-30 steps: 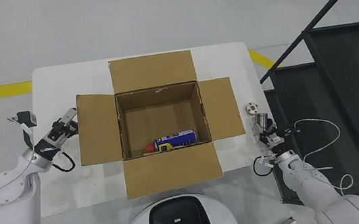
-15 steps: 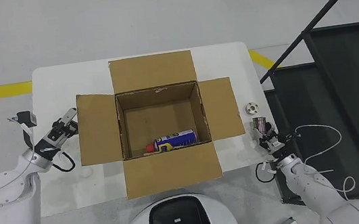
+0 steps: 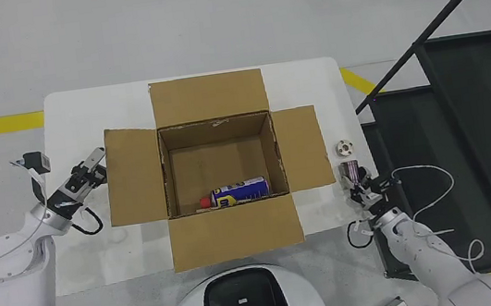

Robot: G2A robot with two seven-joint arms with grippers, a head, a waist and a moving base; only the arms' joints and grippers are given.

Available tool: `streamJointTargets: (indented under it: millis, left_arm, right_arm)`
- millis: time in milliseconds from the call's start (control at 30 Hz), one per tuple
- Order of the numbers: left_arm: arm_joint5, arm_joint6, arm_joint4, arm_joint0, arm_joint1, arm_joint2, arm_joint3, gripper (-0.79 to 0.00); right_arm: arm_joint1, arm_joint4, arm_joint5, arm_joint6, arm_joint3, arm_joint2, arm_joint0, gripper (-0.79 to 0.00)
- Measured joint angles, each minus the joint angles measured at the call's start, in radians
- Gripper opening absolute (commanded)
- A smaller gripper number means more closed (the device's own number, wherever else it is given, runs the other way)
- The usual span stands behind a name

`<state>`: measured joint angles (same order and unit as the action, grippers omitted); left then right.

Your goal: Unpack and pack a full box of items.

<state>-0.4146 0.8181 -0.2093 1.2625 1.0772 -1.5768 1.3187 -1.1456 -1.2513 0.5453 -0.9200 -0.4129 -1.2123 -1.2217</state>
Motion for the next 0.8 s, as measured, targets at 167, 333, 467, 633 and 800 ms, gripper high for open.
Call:
streamJointTargets:
  millis: [167,333,467,633,800]
  left_arm:
    - [0.000,0.000,0.000,0.000,0.000,0.000,0.000,0.000]
    - [0.000,0.000,0.000,0.000,0.000,0.000,0.000,0.000]
    - [0.000,0.000,0.000,0.000,0.000,0.000,0.000,0.000]
    - [0.000,0.000,0.000,0.000,0.000,0.000,0.000,0.000]
    - [0.000,0.000,0.000,0.000,0.000,0.000,0.000,0.000]
  right_arm:
    - [-0.002,0.011,-0.016,0.026,-0.012,-0.002,-0.006,-0.366]
    - [-0.003,0.021,-0.023,0.032,-0.021,-0.005,-0.016,-0.055]
    - [-0.003,0.024,-0.028,0.026,-0.031,-0.006,-0.029,-0.065]
    - [-0.003,0.017,-0.045,0.015,-0.048,-0.004,-0.045,-0.422]
    - [-0.006,0.017,-0.058,0.021,-0.064,0.000,-0.055,-0.785]
